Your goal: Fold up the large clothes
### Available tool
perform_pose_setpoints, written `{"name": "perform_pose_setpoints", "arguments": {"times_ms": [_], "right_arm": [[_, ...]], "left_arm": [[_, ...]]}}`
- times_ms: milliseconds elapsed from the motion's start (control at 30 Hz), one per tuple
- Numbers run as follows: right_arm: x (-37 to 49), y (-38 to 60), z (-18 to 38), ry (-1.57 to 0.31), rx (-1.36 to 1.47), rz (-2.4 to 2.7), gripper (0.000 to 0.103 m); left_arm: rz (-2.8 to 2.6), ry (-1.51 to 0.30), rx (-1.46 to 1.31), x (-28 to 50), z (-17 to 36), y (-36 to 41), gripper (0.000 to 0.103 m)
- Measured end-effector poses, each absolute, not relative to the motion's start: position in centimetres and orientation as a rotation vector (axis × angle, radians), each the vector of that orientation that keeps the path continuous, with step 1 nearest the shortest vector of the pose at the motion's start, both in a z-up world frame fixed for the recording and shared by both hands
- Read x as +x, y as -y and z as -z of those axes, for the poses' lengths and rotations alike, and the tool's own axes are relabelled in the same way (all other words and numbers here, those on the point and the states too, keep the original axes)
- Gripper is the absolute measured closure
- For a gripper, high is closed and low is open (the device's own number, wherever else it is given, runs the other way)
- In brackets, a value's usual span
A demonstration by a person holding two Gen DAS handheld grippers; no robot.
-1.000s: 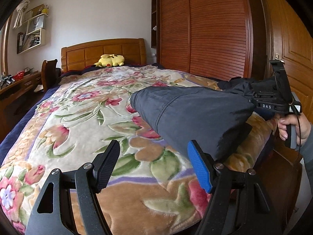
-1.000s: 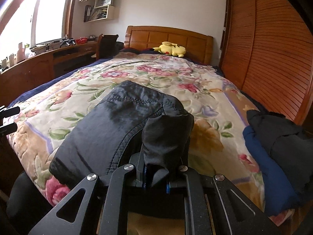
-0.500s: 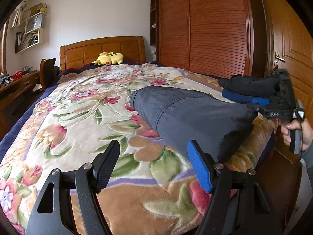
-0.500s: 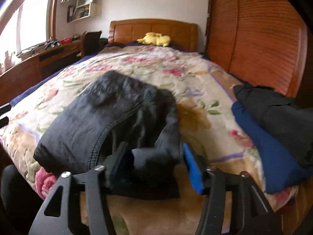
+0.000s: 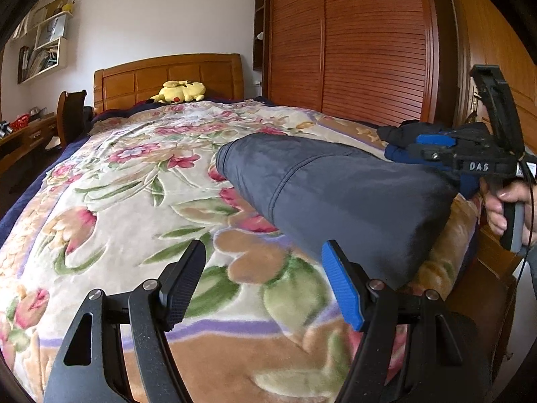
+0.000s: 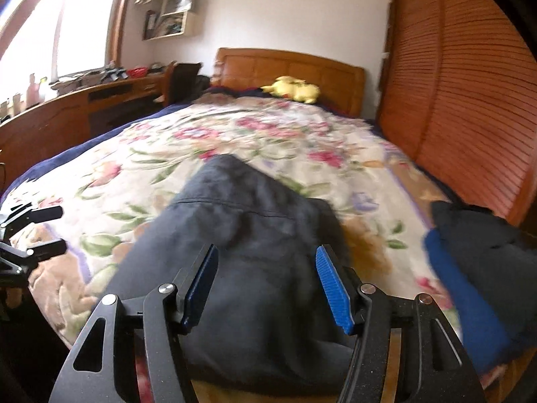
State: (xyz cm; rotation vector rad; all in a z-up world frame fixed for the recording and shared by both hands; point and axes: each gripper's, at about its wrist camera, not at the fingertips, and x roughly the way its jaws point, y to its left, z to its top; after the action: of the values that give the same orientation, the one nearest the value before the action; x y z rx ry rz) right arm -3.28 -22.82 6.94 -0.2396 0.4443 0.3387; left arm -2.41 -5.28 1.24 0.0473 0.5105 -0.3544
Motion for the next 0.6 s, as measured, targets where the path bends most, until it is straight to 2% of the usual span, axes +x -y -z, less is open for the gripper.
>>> {"name": "perform_pose_setpoints", "arguments": {"times_ms": [233,400,600], "right_arm": [[-1.9,20.2,-4.4,-0.508,-0.291,-0.401,0.040],[-1.2,22.7,-1.1,-0.533,-0.186,-0.437,0.040],[-1.5,24.4,-1.8,-0.556,-0.180,-0.430,0.040]], "left_arm": [[0.345,-0.509,0.021,-1.7,-0.4,3.3,0.030],[0.352,-0.515,0.016,-1.6,0.6,2.6,0.030],[0.373,-0.522,0.023,-1.7,0.8,2.7,0.030]]}}
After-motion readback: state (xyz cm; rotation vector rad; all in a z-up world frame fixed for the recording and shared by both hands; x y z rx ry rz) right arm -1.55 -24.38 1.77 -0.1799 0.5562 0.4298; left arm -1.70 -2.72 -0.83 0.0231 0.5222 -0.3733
